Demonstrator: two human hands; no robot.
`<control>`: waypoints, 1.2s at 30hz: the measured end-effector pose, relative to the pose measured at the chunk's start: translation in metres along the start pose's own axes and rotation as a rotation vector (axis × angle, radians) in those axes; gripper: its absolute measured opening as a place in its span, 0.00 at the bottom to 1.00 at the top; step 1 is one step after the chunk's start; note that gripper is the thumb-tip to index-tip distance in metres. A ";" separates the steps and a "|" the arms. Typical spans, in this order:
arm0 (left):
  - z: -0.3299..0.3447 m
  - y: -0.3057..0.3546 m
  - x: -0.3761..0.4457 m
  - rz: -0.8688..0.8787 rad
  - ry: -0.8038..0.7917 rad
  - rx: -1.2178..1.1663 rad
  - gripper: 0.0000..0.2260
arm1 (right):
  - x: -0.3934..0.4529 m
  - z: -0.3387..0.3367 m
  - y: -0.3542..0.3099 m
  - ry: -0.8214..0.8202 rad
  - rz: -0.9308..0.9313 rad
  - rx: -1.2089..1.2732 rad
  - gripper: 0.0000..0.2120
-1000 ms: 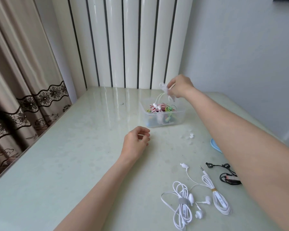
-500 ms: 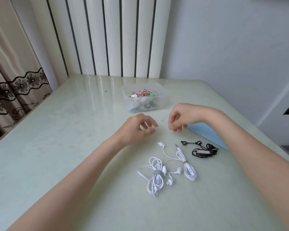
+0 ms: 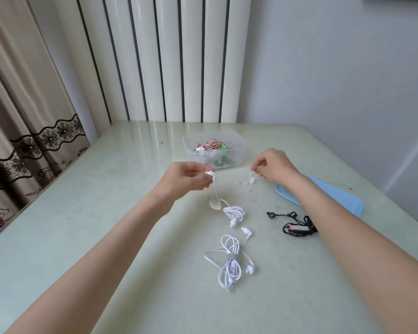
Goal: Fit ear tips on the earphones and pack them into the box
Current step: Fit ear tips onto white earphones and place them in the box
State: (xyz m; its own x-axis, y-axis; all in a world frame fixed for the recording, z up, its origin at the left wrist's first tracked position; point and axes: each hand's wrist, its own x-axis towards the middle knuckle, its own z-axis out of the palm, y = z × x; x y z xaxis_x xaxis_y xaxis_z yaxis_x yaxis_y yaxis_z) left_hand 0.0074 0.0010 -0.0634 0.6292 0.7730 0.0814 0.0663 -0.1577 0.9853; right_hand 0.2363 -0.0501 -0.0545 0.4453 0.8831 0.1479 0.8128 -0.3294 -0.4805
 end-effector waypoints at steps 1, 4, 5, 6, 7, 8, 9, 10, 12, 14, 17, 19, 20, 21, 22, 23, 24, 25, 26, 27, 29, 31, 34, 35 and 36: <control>-0.002 -0.001 0.000 -0.030 0.022 -0.046 0.03 | 0.000 0.005 -0.002 -0.008 -0.001 0.004 0.12; -0.004 -0.009 0.002 -0.089 0.037 -0.150 0.03 | 0.003 0.016 -0.005 -0.056 -0.017 -0.075 0.11; -0.004 -0.013 0.003 -0.090 0.050 -0.187 0.03 | 0.003 0.018 -0.005 -0.068 -0.026 -0.092 0.11; -0.003 -0.016 0.004 -0.082 0.075 -0.219 0.04 | 0.004 0.019 -0.005 -0.074 -0.031 -0.095 0.10; -0.002 -0.020 0.006 -0.070 0.109 -0.239 0.04 | 0.006 0.021 -0.006 -0.077 -0.030 -0.088 0.10; 0.000 -0.023 0.007 -0.055 0.145 -0.235 0.05 | 0.006 0.022 -0.006 -0.079 -0.030 -0.082 0.09; 0.003 -0.027 0.009 -0.033 0.178 -0.199 0.05 | 0.005 0.023 -0.006 -0.089 -0.037 -0.078 0.09; 0.006 -0.031 0.012 -0.005 0.206 -0.125 0.06 | 0.005 0.024 -0.006 -0.103 -0.050 -0.074 0.09; 0.012 -0.038 0.017 0.053 0.237 0.081 0.06 | 0.005 0.026 -0.005 -0.116 -0.071 -0.058 0.08; 0.016 -0.043 0.022 0.099 0.261 0.213 0.07 | 0.006 0.029 -0.004 -0.082 -0.086 -0.033 0.07; 0.018 -0.047 0.028 0.141 0.282 0.257 0.07 | 0.006 0.030 -0.001 0.039 -0.094 0.010 0.06; 0.021 -0.048 0.029 0.146 0.285 0.250 0.05 | 0.004 0.024 -0.003 0.113 -0.046 0.171 0.03; 0.021 -0.048 0.030 0.147 0.291 0.247 0.04 | 0.000 0.021 -0.008 0.111 -0.014 0.354 0.01; 0.022 -0.048 0.030 0.145 0.299 0.243 0.03 | -0.004 0.020 -0.016 0.074 0.011 0.579 0.02; 0.021 -0.050 0.030 0.141 0.305 0.239 0.03 | -0.009 0.023 -0.026 0.008 0.026 0.780 0.04; 0.020 -0.051 0.029 0.137 0.309 0.235 0.03 | -0.013 0.027 -0.035 -0.062 0.032 0.917 0.05; 0.019 -0.053 0.029 0.135 0.313 0.234 0.04 | -0.016 0.035 -0.042 -0.118 0.038 0.989 0.05; 0.019 -0.054 0.028 0.135 0.316 0.234 0.04 | -0.019 0.042 -0.048 -0.158 0.043 1.031 0.06; 0.019 -0.055 0.029 0.136 0.318 0.231 0.04 | -0.022 0.047 -0.051 -0.181 0.049 1.069 0.06; 0.020 -0.055 0.029 0.136 0.315 0.227 0.04 | -0.023 0.052 -0.051 -0.189 0.064 1.113 0.06; 0.023 -0.053 0.029 0.143 0.309 0.222 0.05 | -0.023 0.057 -0.045 -0.179 0.084 1.167 0.06; 0.023 -0.051 0.029 0.150 0.312 0.220 0.07 | -0.022 0.060 -0.041 -0.184 0.071 1.174 0.07; 0.017 -0.051 0.029 0.148 0.333 0.210 0.09 | -0.021 0.065 -0.043 -0.226 0.051 1.207 0.07; 0.015 -0.052 0.029 0.142 0.334 0.207 0.08 | -0.020 0.067 -0.043 -0.239 0.052 1.218 0.07; 0.015 -0.053 0.029 0.136 0.334 0.207 0.08 | -0.019 0.067 -0.043 -0.246 0.059 1.232 0.07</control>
State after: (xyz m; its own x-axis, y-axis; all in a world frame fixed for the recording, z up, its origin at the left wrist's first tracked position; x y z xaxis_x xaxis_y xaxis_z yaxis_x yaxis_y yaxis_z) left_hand 0.0339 0.0229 -0.1152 0.3598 0.8879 0.2868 0.1751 -0.3662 0.9139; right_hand 0.1673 -0.0306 -0.0947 0.2794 0.9602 -0.0024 -0.1545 0.0425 -0.9871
